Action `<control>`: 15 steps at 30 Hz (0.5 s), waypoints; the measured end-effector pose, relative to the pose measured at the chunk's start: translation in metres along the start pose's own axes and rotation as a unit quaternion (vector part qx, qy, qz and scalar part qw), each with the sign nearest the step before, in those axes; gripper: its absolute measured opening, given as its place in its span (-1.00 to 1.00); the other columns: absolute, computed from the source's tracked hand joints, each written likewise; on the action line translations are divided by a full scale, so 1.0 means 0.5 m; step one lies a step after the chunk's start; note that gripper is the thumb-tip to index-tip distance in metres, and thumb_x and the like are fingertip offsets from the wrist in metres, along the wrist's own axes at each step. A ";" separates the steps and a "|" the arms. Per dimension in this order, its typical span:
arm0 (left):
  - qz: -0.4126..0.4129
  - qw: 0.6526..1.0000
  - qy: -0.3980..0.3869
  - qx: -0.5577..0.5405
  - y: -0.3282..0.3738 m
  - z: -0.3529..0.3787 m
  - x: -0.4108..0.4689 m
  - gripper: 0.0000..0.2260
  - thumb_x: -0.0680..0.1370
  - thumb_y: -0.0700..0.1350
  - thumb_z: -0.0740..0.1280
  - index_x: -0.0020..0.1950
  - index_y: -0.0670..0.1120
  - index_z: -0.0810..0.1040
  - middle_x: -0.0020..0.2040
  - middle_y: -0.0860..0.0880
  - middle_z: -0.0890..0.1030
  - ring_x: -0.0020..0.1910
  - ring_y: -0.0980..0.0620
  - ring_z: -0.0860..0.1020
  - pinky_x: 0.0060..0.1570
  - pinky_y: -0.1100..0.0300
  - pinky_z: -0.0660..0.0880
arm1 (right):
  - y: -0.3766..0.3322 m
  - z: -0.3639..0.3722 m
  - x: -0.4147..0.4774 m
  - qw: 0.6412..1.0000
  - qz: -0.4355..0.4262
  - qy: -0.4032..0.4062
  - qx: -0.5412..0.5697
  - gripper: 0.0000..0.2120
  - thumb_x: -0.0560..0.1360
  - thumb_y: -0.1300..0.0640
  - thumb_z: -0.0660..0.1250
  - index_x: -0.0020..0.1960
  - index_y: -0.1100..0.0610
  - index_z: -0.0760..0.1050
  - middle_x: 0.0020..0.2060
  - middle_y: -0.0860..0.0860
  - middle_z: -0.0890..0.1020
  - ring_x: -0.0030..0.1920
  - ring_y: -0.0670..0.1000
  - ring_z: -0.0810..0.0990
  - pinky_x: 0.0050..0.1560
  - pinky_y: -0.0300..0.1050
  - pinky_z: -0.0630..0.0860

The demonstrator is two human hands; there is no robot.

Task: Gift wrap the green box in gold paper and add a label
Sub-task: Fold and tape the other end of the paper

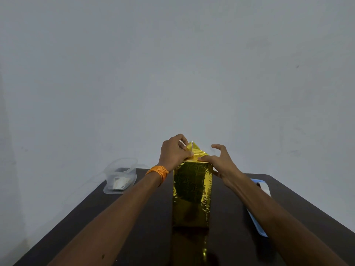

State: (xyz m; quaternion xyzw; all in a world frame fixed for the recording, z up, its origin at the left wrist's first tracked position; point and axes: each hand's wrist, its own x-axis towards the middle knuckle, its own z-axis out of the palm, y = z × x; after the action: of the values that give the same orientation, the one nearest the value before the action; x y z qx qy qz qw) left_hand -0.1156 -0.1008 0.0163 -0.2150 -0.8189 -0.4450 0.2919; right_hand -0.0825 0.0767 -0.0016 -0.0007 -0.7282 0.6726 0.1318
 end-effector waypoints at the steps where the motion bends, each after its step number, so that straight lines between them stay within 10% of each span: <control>1: 0.030 0.999 0.032 0.032 0.006 0.000 -0.003 -0.74 0.34 -0.01 0.57 -0.10 -0.02 0.57 -0.18 0.05 0.63 -0.17 0.09 0.58 -0.17 0.14 0.58 | 0.002 -0.005 0.002 1.000 -0.001 -0.002 -0.004 -0.33 0.40 0.20 0.54 0.36 -0.08 0.27 0.23 0.16 0.50 0.09 0.08 0.58 -0.11 -0.04 0.52; 5: 0.108 0.988 0.101 0.048 0.042 -0.023 -0.001 -0.87 0.42 -0.03 0.51 -0.14 -0.03 0.62 -0.20 0.07 0.60 -0.20 0.12 0.52 -0.24 0.27 0.45 | 0.008 -0.012 0.009 1.000 0.013 -0.009 -0.010 -0.30 0.35 0.15 0.58 0.33 -0.12 0.27 0.28 0.16 0.47 0.24 0.15 0.51 0.18 0.14 0.50; 10: 0.100 0.988 -0.103 0.062 0.047 -0.032 -0.002 -0.97 0.43 -0.14 0.50 -0.16 -0.06 0.73 -0.25 0.05 0.66 -0.25 0.15 0.56 -0.30 0.43 0.38 | 0.002 -0.008 0.001 1.000 0.007 -0.003 -0.007 -0.31 0.37 0.17 0.56 0.35 -0.09 0.26 0.24 0.15 0.50 0.19 0.12 0.52 -0.02 0.01 0.50; 15: 0.052 0.985 -0.147 0.074 0.032 -0.026 0.003 -0.90 0.48 -0.14 0.48 -0.04 -0.11 0.73 -0.06 -0.07 0.70 -0.12 0.08 0.56 -0.26 0.38 0.38 | 0.004 -0.012 -0.001 1.000 0.007 -0.006 -0.006 -0.31 0.35 0.14 0.57 0.33 -0.11 0.27 0.25 0.18 0.51 0.22 0.16 0.53 0.01 0.05 0.50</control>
State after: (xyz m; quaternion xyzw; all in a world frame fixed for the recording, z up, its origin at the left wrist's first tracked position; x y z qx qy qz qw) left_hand -0.1031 -0.1038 0.0325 -0.2979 -0.8714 -0.3309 0.2057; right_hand -0.0814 0.0826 -0.0031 -0.0026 -0.7328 0.6691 0.1233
